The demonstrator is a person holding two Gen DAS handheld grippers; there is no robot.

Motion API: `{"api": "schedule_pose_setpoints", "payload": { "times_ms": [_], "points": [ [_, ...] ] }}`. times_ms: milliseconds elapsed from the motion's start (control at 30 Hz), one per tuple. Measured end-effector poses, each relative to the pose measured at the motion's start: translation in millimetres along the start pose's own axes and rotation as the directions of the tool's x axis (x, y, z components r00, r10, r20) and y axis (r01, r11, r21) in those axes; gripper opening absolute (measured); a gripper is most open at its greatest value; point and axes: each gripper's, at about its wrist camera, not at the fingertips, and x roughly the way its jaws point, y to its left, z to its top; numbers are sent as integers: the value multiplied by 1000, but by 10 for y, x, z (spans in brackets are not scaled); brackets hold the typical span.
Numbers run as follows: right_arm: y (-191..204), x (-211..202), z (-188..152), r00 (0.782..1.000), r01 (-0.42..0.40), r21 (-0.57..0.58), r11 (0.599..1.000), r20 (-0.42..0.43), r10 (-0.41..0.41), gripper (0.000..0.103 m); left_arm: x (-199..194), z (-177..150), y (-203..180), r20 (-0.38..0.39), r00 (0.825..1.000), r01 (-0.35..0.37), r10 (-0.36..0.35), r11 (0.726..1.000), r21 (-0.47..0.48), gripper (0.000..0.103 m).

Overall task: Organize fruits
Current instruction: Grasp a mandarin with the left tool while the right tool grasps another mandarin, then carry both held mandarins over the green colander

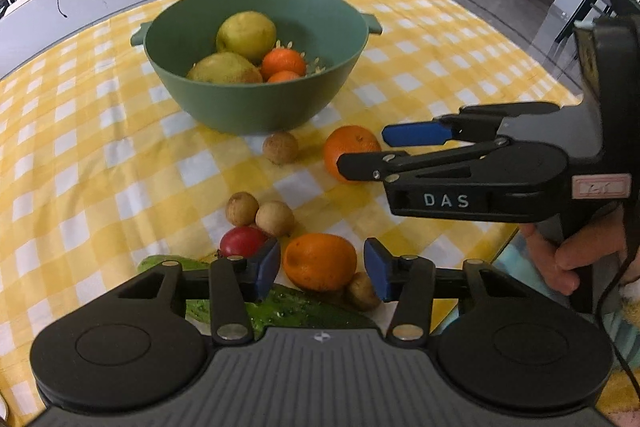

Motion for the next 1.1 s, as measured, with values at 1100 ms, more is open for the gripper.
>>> {"api": "schedule_pose_setpoints", "payload": {
  "times_ms": [1100],
  "points": [
    [18, -61, -16, 1000, 13, -26, 1000, 13, -12, 36, 2, 31, -18, 23, 999, -25, 26, 999, -48, 49]
  ]
}}
